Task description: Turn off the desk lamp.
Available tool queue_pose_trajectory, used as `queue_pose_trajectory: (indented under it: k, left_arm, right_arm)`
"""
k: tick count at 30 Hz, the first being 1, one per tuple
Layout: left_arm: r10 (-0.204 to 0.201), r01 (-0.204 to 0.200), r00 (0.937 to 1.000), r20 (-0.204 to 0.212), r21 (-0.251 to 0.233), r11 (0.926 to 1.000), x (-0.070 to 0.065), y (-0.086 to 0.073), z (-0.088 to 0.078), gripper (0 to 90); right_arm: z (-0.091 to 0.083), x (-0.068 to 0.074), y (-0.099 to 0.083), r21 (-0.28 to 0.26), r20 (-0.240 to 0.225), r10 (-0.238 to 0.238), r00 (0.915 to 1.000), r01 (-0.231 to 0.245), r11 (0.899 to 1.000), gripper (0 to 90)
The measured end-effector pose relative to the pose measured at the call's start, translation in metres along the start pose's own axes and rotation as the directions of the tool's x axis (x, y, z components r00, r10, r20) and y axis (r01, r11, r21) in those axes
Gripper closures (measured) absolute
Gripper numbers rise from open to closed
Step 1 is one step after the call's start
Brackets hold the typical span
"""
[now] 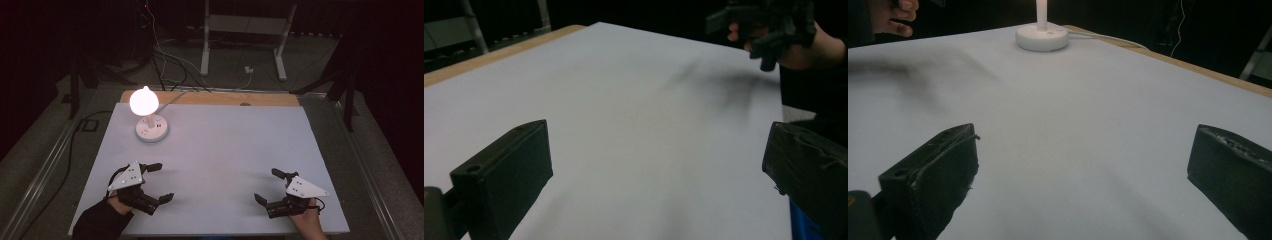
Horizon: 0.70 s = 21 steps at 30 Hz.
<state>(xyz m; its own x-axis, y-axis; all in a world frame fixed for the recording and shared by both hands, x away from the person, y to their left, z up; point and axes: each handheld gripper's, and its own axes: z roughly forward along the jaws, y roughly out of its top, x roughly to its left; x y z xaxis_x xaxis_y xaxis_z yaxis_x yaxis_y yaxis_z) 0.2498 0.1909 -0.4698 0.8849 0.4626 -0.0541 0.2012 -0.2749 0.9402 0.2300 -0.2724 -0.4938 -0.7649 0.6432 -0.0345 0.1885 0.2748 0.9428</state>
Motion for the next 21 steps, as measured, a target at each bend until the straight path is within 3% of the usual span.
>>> queue_pose_trajectory:
  k: [10,17,21]
  left_arm:
    - [-0.01,0.009,0.9969,-0.078,-0.008,0.9999,0.014,0.013,0.004,0.3]
    - [-0.028,0.027,0.9936,-0.11,-0.011,0.9996,0.024,0.02,0.011,0.3]
    - [-0.03,0.031,0.9883,-0.149,0.007,0.9995,0.029,0.023,0.016,0.3]
  right_arm:
    - [0.001,0.0,0.0,0.003,0.0,-0.004,1.0,0.004,1.0,0.0]
    - [0.001,0.0,0.0,0.004,-0.001,0.001,1.0,-0.001,1.0,0.0]
    - [0.001,0.0,0.0,0.0,0.001,-0.004,1.0,0.004,1.0,0.0]
